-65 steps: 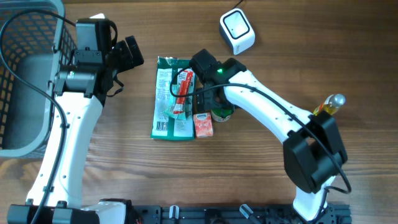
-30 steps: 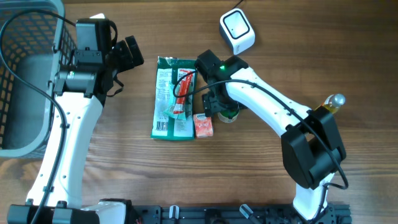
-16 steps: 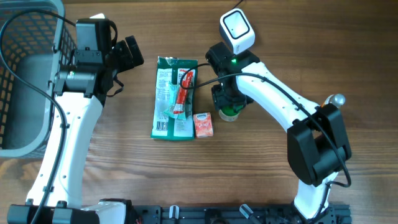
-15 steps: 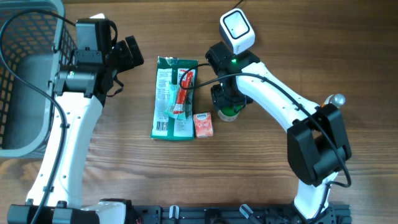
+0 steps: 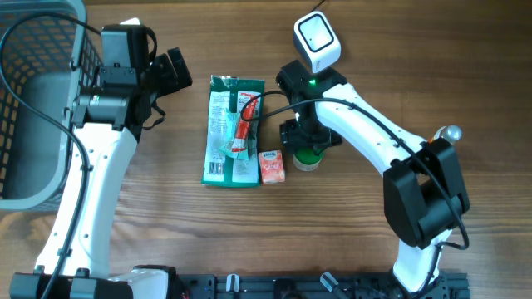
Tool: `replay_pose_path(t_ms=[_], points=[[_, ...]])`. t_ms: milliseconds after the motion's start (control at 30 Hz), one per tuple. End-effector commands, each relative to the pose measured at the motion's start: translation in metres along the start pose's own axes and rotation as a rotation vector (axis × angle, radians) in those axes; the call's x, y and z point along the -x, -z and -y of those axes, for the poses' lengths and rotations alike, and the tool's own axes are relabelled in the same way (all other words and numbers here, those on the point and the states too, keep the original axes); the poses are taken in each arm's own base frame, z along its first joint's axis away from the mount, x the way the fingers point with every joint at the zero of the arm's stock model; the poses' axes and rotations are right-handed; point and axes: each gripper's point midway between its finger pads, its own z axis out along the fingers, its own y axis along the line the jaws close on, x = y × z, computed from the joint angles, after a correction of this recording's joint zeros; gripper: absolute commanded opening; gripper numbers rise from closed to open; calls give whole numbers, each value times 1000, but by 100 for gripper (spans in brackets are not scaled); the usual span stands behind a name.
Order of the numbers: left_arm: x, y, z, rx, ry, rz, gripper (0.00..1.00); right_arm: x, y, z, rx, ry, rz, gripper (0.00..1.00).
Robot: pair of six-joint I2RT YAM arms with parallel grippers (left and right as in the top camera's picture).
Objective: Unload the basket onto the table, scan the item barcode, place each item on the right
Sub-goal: 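Lower the right gripper around the green-lidded jar and close it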
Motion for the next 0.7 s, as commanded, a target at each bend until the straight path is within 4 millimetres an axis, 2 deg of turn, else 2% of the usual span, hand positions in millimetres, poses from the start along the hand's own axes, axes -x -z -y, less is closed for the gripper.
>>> replay_pose_path(t_ms=[0,233,400,667], points=[[7,3,-1,6,-14,20,100,-4,-3,-2,8,-10,-12,100],[7,3,-1,6,-14,20,100,-7,-17,0,7,-9,-15,100],[7,3,-1,6,-14,20,100,-7,-25,0,10,-9,-6,91],[7,3,-1,6,-14,20,100,-8,-34,0,13,-8,1,90]])
